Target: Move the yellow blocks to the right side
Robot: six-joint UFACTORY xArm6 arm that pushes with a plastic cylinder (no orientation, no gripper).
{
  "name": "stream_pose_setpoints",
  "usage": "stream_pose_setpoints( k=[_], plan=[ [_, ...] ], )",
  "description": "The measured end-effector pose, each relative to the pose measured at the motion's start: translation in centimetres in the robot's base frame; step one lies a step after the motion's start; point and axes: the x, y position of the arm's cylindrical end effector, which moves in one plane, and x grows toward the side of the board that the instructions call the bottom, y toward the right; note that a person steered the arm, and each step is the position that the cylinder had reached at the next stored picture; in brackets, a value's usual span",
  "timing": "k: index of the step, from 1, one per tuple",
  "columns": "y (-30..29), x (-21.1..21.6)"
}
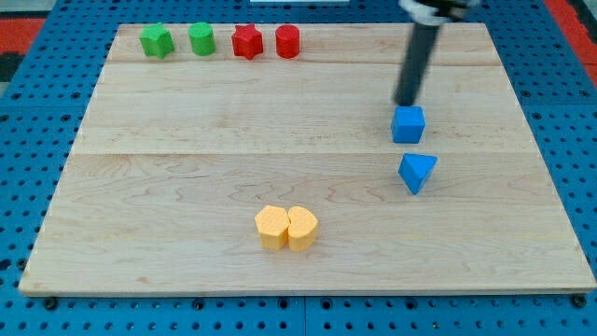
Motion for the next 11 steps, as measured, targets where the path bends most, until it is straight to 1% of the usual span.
stream_pose_setpoints(
  k=[1,2,3,4,5,6,7,8,10,11],
  plan=[
    [-9.0,4.8],
    [-14.7,12.6],
    [-17.4,18.4],
    [-16.4,21.2],
    [-10.8,21.7],
    [-6.5,20.4],
    [-9.1,20.2],
    [-11.3,18.9],
    [-3.4,18.5],
    [-1.7,19.0]
  ],
)
